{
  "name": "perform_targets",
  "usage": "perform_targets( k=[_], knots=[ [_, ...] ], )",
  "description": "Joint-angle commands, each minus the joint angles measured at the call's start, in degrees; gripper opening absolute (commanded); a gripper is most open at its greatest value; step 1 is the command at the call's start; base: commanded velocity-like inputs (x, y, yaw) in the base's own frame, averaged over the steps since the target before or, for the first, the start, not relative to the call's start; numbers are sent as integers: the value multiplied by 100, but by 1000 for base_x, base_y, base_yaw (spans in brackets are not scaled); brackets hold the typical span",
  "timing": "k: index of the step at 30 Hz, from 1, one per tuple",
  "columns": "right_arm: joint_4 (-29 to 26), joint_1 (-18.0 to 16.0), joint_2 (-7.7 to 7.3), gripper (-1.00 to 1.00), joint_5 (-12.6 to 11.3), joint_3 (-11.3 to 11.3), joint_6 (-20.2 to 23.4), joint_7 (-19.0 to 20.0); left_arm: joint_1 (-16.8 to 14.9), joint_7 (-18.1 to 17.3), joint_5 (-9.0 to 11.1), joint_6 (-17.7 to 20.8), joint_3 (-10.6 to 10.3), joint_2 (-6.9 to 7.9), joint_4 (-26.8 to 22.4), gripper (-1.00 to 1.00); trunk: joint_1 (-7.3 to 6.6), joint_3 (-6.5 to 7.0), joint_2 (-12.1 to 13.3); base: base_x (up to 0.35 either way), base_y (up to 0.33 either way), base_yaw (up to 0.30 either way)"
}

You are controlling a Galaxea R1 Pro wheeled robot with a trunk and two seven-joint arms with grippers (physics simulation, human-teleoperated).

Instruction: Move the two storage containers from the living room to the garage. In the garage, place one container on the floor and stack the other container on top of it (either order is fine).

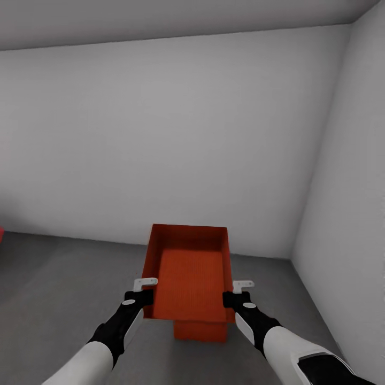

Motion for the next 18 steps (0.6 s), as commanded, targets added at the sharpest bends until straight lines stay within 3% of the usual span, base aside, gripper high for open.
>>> perform_targets(
  k=[1,18],
  knots=[
    [-8,-7,2,-100,8,-210,-287,-437,-1,300,378,44,77,-1,-7,-100,4,-9,-7,299,174,-291],
    [-6,-7,2,-100,8,-210,-287,-437,-1,300,374,41,73,-1,-34,-100,4,-9,-7,287,153,-283]
  ],
)
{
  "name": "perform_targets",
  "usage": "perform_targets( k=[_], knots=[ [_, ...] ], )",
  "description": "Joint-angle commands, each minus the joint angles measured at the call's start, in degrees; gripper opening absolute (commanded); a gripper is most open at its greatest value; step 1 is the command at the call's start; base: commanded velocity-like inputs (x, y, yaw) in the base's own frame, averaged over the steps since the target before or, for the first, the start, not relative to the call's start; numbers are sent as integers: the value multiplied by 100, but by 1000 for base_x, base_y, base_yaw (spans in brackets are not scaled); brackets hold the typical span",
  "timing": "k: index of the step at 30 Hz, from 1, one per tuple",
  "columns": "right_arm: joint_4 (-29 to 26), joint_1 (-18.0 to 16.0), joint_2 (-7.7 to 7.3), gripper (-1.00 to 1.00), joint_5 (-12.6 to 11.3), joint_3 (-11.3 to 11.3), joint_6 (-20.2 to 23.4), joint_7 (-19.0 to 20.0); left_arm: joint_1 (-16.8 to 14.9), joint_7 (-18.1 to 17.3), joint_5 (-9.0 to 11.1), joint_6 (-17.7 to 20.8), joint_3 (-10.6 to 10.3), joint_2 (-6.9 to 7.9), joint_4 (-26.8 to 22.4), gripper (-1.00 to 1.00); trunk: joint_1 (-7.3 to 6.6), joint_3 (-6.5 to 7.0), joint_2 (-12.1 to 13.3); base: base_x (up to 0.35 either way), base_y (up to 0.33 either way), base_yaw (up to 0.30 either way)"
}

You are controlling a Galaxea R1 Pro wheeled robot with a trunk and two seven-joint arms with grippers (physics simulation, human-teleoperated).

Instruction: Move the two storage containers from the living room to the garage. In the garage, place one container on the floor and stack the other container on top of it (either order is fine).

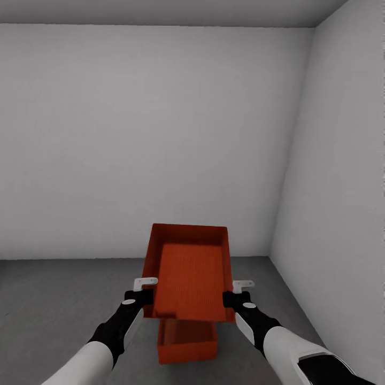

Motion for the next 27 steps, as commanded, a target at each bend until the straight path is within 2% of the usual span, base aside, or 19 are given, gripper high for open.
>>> perform_targets(
  k=[1,27],
  knots=[
    [-13,-6,1,-100,7,-194,-248,-441,-2,301,390,45,76,-2,-8,-100,1,-9,-11,56,19,-97],
    [-15,-6,1,-100,7,-194,-230,-442,-2,301,386,45,82,0,-13,-100,1,-9,-11,3,1,-5]
  ],
)
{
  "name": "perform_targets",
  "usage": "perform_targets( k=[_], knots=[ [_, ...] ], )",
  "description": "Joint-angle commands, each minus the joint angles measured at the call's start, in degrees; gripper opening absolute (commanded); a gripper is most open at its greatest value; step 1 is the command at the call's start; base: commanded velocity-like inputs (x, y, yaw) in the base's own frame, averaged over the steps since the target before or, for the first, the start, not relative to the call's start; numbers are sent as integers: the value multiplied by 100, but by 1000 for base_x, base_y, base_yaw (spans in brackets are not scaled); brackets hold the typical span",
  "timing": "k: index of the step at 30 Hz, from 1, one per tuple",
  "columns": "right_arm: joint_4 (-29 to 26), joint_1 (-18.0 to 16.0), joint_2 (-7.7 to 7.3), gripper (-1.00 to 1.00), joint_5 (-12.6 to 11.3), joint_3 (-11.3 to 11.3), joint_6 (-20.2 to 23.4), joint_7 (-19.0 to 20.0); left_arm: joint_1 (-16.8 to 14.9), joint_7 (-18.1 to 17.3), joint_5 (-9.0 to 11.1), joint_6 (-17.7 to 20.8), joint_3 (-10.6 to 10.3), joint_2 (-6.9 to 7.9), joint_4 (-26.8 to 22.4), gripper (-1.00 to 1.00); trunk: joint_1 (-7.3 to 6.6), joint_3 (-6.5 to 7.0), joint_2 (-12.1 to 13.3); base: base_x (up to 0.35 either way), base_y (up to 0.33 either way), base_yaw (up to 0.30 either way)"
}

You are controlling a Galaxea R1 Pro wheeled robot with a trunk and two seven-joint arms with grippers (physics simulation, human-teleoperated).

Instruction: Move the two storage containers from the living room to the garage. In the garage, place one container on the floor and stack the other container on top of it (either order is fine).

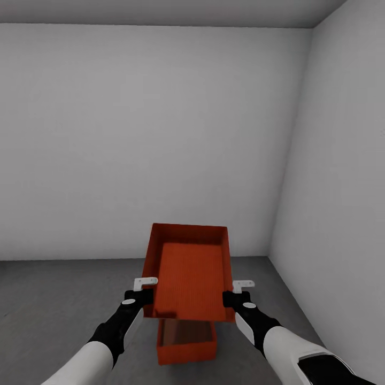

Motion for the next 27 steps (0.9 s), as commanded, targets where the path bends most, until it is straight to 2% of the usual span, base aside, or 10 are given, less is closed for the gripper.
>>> perform_targets(
  k=[1,17,27],
  knots=[
    [-14,-5,0,-100,7,-192,-219,-443,-3,302,387,45,82,-3,-5,-100,1,-9,-7,0,0,0],
    [-9,-5,0,-100,9,-192,-223,-443,-3,302,387,45,86,-4,-3,-100,1,-9,-7,51,0,0],
    [-8,-5,0,-100,9,-192,-222,-443,-3,302,388,45,86,-5,-2,-100,1,-9,-7,132,0,11]
  ],
)
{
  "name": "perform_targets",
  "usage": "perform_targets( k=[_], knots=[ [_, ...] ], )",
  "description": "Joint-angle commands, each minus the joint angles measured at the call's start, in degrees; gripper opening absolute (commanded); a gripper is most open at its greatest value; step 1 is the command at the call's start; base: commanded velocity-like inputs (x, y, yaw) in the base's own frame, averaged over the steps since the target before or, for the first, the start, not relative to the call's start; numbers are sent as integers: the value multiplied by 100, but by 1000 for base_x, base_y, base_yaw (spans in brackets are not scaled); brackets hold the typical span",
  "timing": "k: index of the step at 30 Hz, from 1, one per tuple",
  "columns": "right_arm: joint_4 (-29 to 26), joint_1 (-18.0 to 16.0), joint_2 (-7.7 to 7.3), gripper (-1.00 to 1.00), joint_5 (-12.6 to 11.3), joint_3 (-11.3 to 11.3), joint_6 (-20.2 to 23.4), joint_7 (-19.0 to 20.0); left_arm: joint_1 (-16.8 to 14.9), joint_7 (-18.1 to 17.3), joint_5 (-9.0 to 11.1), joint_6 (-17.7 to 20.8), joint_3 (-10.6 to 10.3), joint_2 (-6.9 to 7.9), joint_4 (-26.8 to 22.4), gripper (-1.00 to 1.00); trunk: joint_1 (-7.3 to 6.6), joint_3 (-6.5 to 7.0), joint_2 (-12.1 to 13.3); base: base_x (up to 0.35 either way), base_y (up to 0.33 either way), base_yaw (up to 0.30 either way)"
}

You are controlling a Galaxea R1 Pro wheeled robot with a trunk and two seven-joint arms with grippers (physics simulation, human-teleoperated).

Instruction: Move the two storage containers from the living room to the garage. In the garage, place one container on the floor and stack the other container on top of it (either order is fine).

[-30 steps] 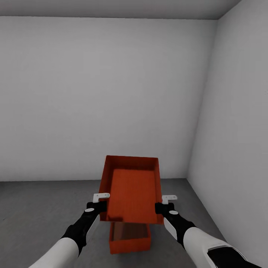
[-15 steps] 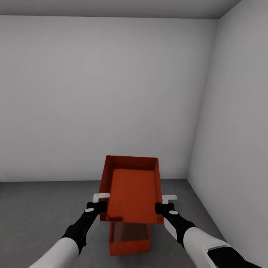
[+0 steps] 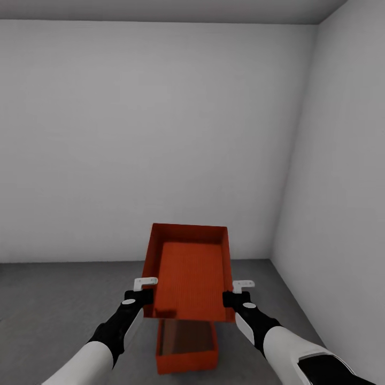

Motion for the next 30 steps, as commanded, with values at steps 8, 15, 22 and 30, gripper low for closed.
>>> perform_targets(
  k=[8,15,22,30],
  knots=[
    [-21,-5,0,-100,15,-189,-226,-444,-4,302,393,44,82,-3,-3,-100,2,-9,-8,10,0,195],
    [-21,-5,0,-100,7,-189,-226,-435,-4,302,394,44,82,-3,-3,-100,2,-36,-8,0,0,25],
    [-21,-5,0,-100,9,-189,-226,-443,-4,302,393,44,82,-3,-3,-100,2,-100,-8,0,0,0],
    [-21,-5,0,-100,6,-189,-229,-452,-4,302,393,44,82,-3,-6,-100,2,-173,-8,0,0,0]
  ],
)
